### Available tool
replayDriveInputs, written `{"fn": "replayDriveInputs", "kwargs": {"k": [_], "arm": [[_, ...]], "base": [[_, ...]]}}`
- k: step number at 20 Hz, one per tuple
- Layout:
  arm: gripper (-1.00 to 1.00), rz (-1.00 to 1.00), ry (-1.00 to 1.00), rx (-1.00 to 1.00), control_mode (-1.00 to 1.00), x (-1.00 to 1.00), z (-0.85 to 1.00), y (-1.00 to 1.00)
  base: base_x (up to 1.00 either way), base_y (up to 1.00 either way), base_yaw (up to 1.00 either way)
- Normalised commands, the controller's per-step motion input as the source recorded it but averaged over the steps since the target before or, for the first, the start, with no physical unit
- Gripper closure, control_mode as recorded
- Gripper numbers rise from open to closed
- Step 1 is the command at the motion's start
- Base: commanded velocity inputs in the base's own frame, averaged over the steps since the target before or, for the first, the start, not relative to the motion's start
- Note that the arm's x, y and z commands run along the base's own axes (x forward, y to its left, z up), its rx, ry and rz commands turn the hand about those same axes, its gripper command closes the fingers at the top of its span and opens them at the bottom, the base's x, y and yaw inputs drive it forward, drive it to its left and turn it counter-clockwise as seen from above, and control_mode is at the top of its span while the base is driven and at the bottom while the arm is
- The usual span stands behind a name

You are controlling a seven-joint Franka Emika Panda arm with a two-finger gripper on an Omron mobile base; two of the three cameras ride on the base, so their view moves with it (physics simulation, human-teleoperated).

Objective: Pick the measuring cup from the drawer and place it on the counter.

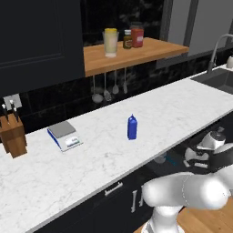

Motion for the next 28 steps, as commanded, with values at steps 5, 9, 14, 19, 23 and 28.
{"fn": "replayDriveInputs", "kwargs": {"k": [5,9,14,19,23,28], "arm": [[-1.00,0.19,0.49,-0.12,-1.00,0.09,-0.77,-0.48],[-1.00,0.04,0.37,-0.03,-1.00,-0.80,-1.00,-0.96],[-1.00,0.00,0.15,0.10,-1.00,-1.00,-0.52,-1.00],[-1.00,-0.01,-0.02,0.24,-1.00,-0.60,0.30,-0.83],[-1.00,0.01,-0.26,0.12,-1.00,0.31,0.45,-0.01],[-1.00,-0.01,-0.29,0.15,-1.00,0.70,0.76,0.16]], "base": [[0.00,0.00,0.00],[0.00,0.00,0.00],[0.00,0.00,0.00],[0.00,0.00,0.00],[0.00,0.00,0.00],[0.00,0.00,0.00]]}}
